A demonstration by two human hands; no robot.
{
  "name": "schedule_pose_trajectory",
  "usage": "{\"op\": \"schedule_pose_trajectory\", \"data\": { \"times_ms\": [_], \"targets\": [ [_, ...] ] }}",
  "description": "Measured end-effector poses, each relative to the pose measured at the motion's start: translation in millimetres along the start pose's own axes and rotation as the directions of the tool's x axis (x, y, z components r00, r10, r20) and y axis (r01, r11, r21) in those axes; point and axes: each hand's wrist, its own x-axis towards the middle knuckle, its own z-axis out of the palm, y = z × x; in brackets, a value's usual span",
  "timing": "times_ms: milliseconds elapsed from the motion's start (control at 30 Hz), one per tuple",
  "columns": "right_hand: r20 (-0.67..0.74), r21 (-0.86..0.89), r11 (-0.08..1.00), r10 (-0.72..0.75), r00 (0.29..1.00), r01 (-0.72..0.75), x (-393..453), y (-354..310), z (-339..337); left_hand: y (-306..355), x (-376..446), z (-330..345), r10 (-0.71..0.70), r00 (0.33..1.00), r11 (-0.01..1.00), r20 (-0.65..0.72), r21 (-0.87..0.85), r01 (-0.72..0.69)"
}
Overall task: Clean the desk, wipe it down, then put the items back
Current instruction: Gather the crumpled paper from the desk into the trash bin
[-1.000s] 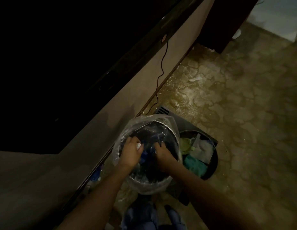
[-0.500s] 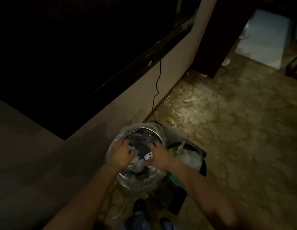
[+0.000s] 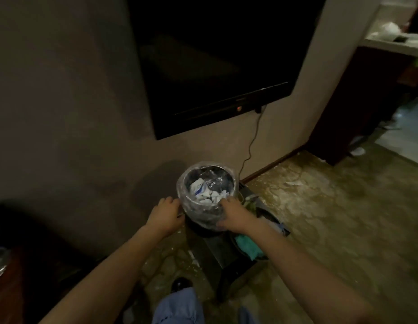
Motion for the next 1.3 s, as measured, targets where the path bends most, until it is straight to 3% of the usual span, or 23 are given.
{"op": "schedule_pose_trajectory", "data": {
  "times_ms": [167,300,533,633,967,1200,1300],
  "targets": [
    [0.079,-0.122,0.979,-0.157,0.984,0.166,-35.5,-69.9,25.8,-40.2,-105.2,-2.5,-0.180,0.981,0.984,-0.072,-0.012,0.179],
    [0.165,-0.166,0.935,-0.286,0.944,0.312,-54.0,-140.8,49.8,-89.0,-183.1,-9.1,-0.352,0.929,0.936,-0.116,-0.024,0.352],
    [0.290,-0.178,0.855,-0.426,0.857,0.486,-82.8,-273.4,121.4,-188.5,-319.7,-4.2,-0.511,0.840,0.859,-0.182,-0.128,0.495],
    [0.337,-0.186,0.815,-0.472,0.814,0.549,-103.8,-343.9,168.5,-235.2,-390.9,1.2,-0.584,0.798,0.812,-0.150,-0.123,0.571],
    [0.474,-0.161,0.598,-0.651,0.593,0.785,-184.0,-537.5,315.8,-373.0,-601.8,-9.3,-0.813,0.565,0.582,-0.143,-0.164,0.797],
    [0.575,-0.167,0.490,-0.657,0.488,0.856,-197.5,-620.8,376.4,-418.0,-683.7,20.5,-0.919,0.386,0.394,-0.084,-0.284,0.874],
    [0.613,-0.149,0.457,-0.653,0.445,0.877,-196.5,-650.4,403.1,-439.1,-699.9,35.1,-0.938,0.342,0.340,-0.048,-0.305,0.890]
  ]
}}
